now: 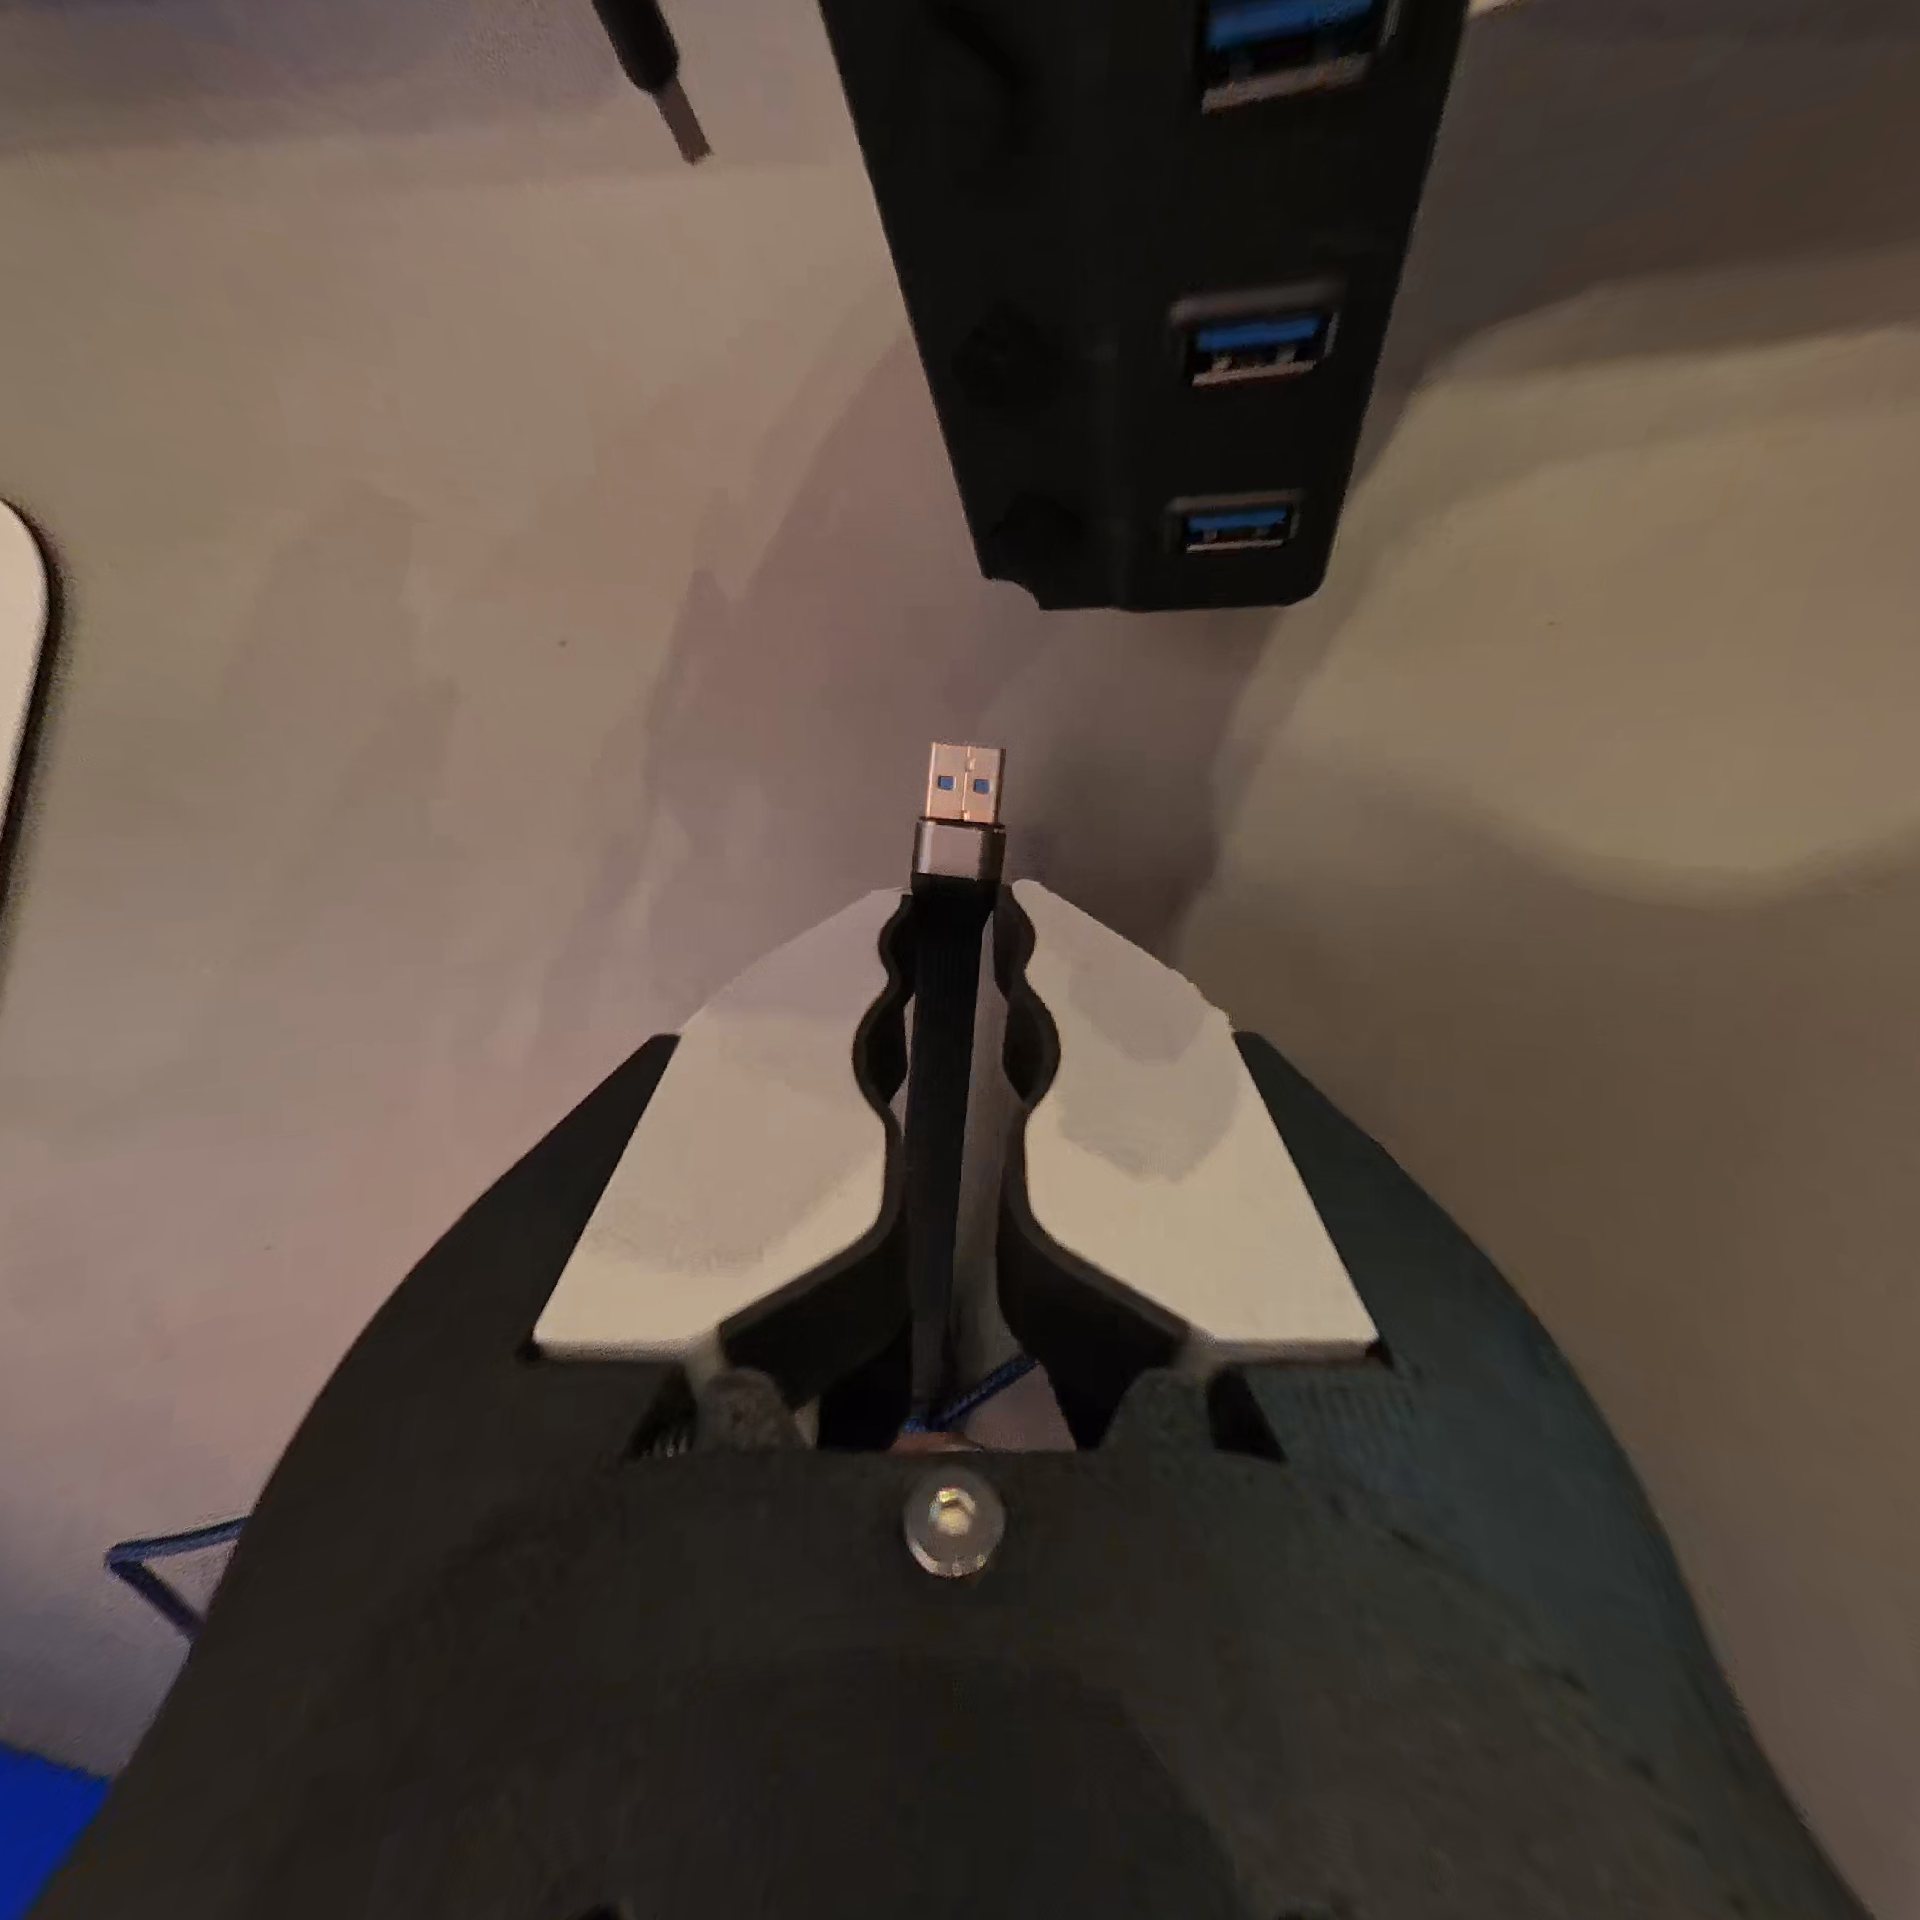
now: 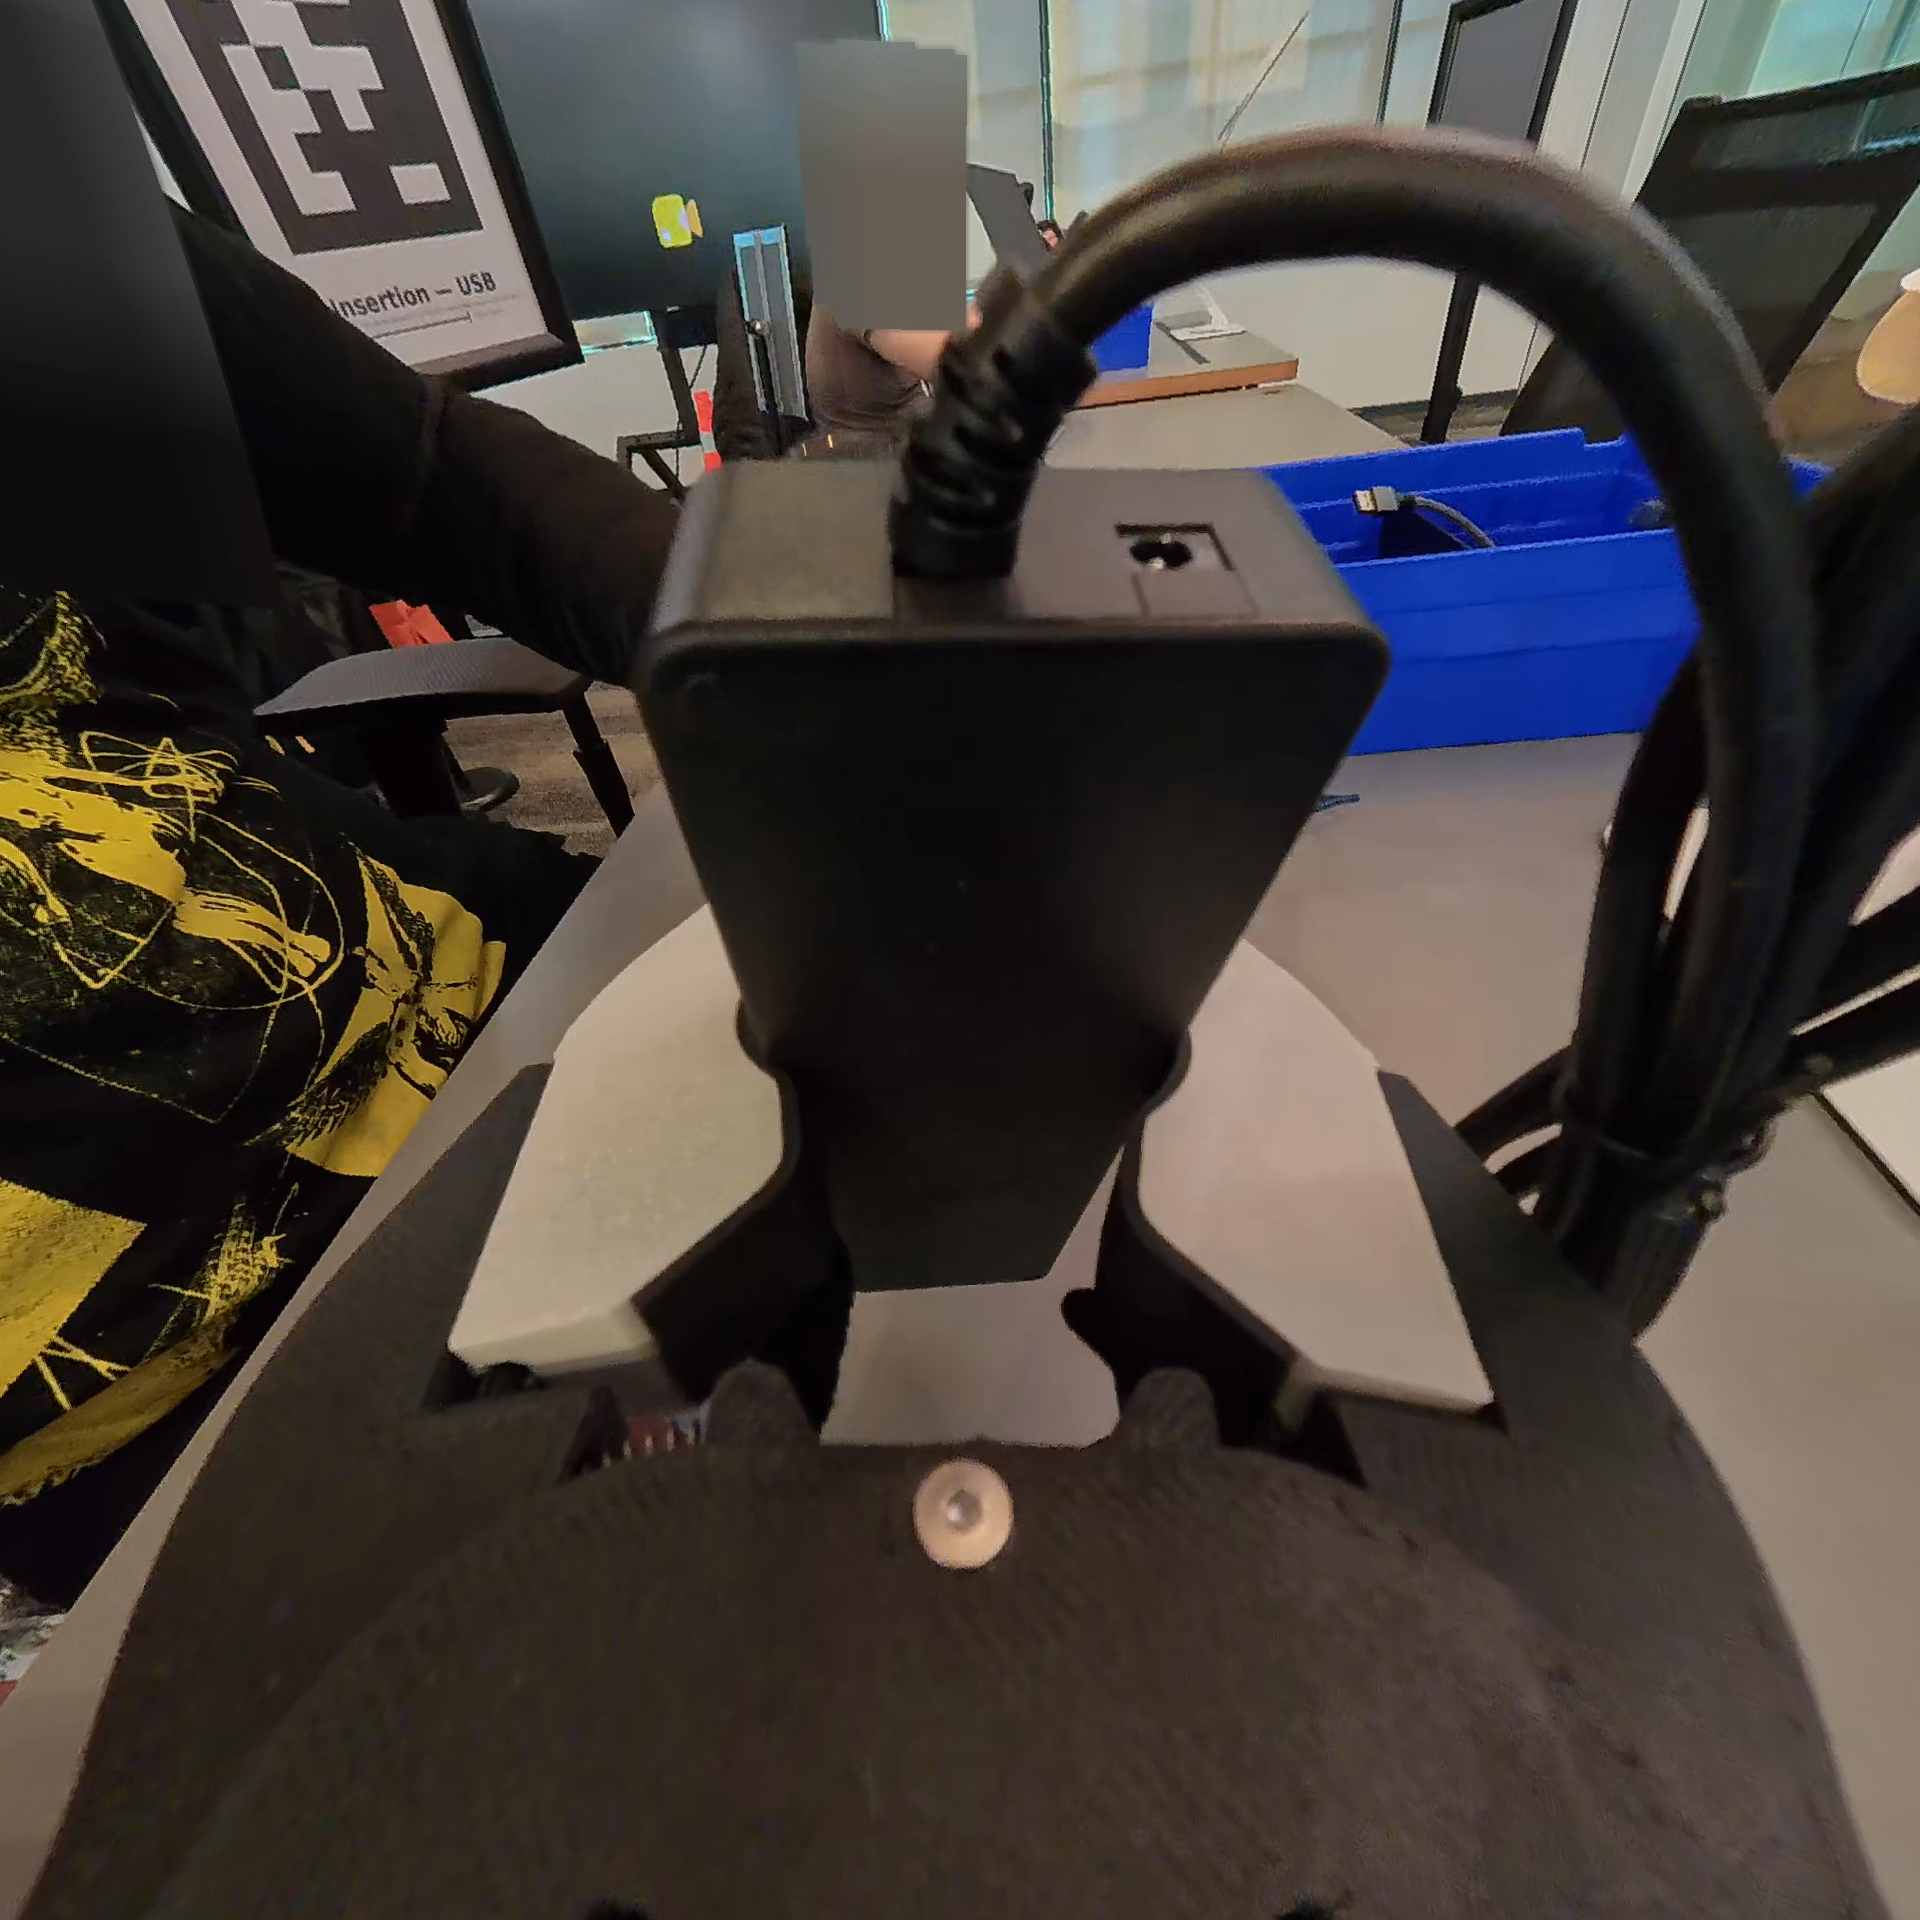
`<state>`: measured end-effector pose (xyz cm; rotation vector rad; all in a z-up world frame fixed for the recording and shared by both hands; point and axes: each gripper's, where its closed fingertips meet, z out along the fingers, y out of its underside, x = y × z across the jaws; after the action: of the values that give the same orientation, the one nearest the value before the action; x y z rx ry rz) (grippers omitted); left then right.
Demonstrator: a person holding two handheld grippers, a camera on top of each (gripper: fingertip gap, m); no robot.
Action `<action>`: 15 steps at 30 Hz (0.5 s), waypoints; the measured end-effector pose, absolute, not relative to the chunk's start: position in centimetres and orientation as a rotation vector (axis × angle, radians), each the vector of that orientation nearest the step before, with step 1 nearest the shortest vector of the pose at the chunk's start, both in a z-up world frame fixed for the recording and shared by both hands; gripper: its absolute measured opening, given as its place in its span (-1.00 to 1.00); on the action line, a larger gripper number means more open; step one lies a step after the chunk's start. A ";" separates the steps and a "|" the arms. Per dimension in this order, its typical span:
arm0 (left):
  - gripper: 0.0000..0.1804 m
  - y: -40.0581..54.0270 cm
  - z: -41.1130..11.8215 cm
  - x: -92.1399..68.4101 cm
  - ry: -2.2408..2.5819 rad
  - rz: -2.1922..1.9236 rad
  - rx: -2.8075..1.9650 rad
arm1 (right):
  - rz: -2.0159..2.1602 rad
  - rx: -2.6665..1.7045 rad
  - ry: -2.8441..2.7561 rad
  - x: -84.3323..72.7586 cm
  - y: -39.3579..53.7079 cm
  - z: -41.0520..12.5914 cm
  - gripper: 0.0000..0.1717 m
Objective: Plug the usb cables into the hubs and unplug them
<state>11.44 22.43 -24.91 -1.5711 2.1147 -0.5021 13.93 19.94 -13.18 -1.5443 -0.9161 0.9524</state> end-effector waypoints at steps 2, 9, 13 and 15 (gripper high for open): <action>-0.84 22.0 -25.8 11.3 2.147 -0.532 -1.605 | 0.964 -1.531 -0.911 13.9 19.9 -13.0 -0.25; -0.34 21.9 -24.7 11.7 2.065 -0.697 -1.673 | 0.987 -1.483 -0.876 14.3 19.9 -12.2 -0.25; 0.01 20.2 -20.8 13.2 1.942 -0.951 -1.627 | 1.010 -1.428 -0.842 14.3 20.0 -11.4 -0.24; 0.13 19.2 -19.3 14.0 1.917 -1.009 -1.572 | 1.039 -1.368 -0.825 14.1 19.8 -10.5 -0.25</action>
<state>14.01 19.19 -19.30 -1.5715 1.9171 -1.0093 14.12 19.75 -10.55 -1.3679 -0.8247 1.0395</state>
